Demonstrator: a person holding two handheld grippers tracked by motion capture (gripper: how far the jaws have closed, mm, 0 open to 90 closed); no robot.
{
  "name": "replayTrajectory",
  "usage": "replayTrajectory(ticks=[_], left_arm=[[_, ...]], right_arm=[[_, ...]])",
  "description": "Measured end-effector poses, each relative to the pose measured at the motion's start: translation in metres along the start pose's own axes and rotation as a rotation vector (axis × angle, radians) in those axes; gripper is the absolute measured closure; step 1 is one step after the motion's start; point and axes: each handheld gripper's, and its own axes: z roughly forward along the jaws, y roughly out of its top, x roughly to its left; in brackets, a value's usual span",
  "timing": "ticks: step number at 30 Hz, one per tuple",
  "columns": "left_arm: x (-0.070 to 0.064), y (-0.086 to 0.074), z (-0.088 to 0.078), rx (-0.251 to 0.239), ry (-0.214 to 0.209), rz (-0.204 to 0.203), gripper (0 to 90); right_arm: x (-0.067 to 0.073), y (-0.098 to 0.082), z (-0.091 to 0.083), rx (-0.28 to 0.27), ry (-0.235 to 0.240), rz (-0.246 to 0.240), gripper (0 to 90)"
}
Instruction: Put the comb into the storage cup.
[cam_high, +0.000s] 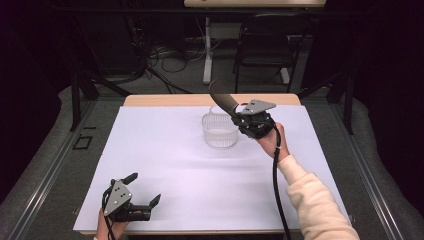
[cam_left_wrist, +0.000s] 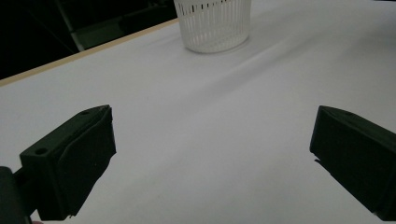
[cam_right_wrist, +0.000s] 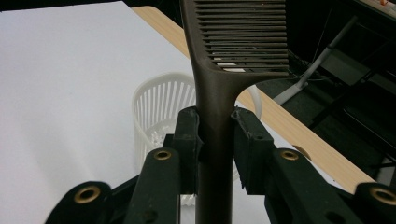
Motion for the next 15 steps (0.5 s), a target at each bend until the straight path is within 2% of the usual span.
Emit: replayTrajectory(ticks=[15], left_arm=[[0.001,0.0,0.001,0.0,-0.004,-0.003,0.2]], right_arm=[[0.0,0.013,0.014,0.002,-0.001,-0.042,72.9]])
